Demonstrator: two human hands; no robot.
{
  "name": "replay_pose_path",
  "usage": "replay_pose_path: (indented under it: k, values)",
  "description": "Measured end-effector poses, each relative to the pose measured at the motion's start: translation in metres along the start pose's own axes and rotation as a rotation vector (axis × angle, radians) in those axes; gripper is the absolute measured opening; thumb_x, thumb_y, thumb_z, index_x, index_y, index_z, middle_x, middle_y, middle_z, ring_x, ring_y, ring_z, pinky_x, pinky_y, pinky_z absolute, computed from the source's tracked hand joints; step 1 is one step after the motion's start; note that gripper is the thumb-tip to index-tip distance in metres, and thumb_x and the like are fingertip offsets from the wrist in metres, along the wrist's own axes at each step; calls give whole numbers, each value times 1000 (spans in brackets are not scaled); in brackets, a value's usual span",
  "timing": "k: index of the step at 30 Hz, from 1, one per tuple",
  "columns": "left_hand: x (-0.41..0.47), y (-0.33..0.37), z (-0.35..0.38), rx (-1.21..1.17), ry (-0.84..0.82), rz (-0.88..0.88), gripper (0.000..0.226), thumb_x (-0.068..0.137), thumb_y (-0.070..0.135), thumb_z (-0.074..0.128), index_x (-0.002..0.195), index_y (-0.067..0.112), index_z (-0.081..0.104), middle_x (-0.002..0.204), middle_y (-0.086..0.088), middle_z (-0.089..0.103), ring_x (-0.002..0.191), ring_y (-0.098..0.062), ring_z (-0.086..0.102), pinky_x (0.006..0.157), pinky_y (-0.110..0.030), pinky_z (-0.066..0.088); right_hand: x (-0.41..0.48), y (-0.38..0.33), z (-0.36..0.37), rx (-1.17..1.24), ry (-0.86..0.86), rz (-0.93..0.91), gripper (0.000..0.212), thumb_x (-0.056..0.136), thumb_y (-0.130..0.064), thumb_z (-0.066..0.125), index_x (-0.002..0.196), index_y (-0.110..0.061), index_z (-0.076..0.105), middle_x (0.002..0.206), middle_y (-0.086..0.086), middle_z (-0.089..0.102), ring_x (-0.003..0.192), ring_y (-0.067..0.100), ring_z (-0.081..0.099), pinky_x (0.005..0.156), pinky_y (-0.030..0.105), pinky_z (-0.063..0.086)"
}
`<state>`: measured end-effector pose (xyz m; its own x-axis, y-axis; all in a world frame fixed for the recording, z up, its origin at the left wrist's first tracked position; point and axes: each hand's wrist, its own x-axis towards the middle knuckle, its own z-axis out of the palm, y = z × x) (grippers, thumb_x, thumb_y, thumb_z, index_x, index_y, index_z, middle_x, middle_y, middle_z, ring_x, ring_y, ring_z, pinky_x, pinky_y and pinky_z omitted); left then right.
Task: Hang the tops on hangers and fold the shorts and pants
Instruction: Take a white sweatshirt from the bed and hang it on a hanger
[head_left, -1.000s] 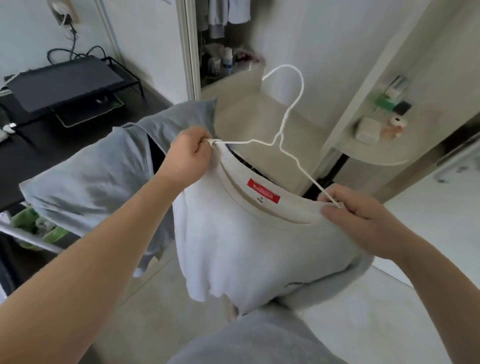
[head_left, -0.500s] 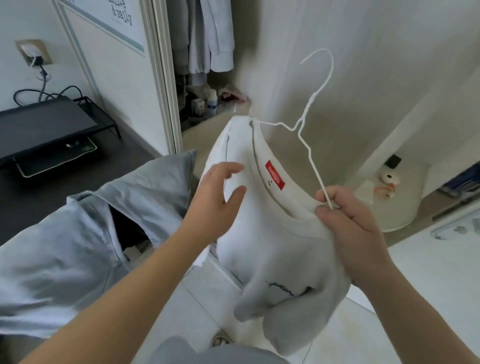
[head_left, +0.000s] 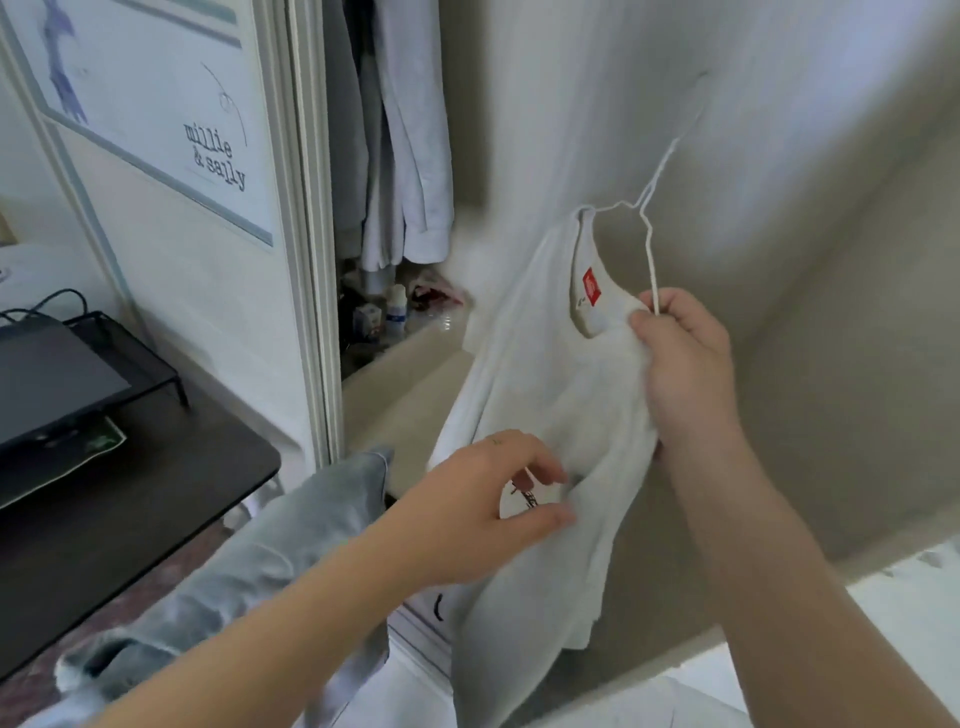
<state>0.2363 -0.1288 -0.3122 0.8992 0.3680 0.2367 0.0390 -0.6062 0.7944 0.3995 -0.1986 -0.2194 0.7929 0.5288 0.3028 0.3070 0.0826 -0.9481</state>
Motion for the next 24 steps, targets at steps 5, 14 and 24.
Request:
replay_pose_path:
  k: [5, 14, 24]
  values:
    - [42, 1, -35, 93, -18, 40, 47, 83, 60, 69, 121, 38, 52, 103, 25, 53, 95, 6, 52, 81, -14, 42, 49, -43, 40, 60, 111, -46, 28, 90, 1, 51, 69, -18, 51, 48, -14, 48, 47, 6, 44, 46, 20, 35]
    - [150, 40, -143, 317, 166, 229, 21, 96, 23, 58, 83, 33, 44, 70, 12, 44, 60, -7, 45, 60, -30, 39, 167, -155, 77, 77, 135, -233, 11, 90, -4, 48, 86, -14, 50, 83, 7, 46, 77, 20, 47, 71, 36, 40]
    - [261, 117, -276, 562, 406, 320, 27, 94, 25, 54, 76, 27, 35, 71, 3, 53, 66, -22, 56, 59, -36, 47, 297, -300, 95, 60, 159, -465, 29, 98, -5, 42, 71, -14, 39, 73, 5, 41, 64, 19, 42, 58, 31, 34]
